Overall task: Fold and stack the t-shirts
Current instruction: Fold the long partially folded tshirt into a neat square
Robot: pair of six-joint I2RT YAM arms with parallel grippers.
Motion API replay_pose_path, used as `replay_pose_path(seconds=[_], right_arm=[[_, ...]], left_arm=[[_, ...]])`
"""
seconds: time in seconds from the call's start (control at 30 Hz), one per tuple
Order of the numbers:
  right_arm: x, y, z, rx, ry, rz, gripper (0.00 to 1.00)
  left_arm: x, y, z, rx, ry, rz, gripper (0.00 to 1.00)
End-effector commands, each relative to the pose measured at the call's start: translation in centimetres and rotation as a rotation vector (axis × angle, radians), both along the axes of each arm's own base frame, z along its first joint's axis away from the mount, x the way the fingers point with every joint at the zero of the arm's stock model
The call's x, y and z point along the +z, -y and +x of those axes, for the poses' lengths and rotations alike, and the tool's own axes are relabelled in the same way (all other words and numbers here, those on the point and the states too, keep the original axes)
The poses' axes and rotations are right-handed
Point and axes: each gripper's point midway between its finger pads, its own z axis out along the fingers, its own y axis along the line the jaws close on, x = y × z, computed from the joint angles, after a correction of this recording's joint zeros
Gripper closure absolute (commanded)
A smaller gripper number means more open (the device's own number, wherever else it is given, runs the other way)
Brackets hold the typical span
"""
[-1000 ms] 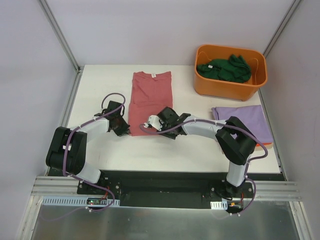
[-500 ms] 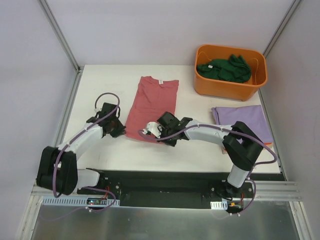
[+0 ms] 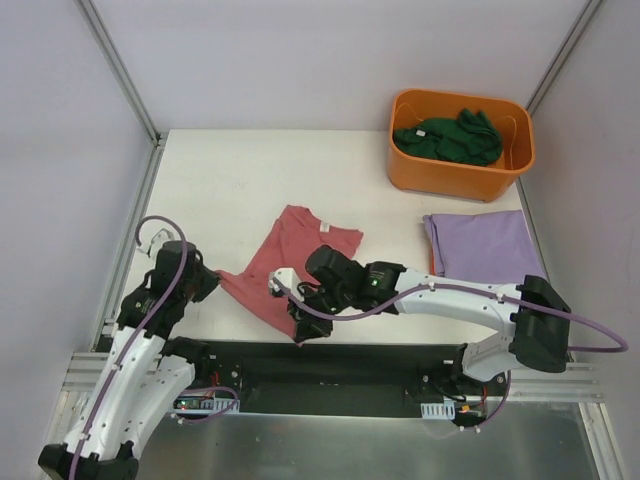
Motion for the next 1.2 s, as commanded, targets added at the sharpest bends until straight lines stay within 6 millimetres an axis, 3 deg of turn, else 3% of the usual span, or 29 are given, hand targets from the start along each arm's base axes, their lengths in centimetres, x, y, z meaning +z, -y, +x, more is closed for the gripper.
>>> replay_pose_path(seconds=[0.0,0.13,0.27,0.47,0.73,0.93,1.17], right_arm=[[5.9,-1.1,-6.3,0.104,-0.318,0.132,0.99],[7.8,-1.3,-7.9,0.156,-0.38,0.189,0.99],[7.6,-0.9,-6.5,0.068,-0.334,0.191,0.99],[6.0,0.5,-2.1,-0.14,-0.323,0.163,0.99],[4.3,4.7,4.7,-0.43,-0.264,0.141,0.99],[2.8,7.6,8.3,-0.595,-0.251,0.103,0.99],[1.3,9.7,11.1,-0.712,-0.273,0.082,0.99]], left_arm=[[2.6,-3.1,-2.1,0.12,0.042,0.066,1.0],[5.6,-3.4,-2.7,0.124,0.151,0.045,1.0],[6.8,-3.5,-2.3,0.138,0.185,0.04,1.0],[7.3,-1.0,0.8,0.048,0.189,-0.013,1.0],[8.4,2.4,6.0,-0.068,0.206,-0.068,1.0],[8.4,4.4,9.3,-0.128,0.198,-0.084,1.0],[6.9,6.8,13.0,-0.185,0.135,-0.03,1.0]])
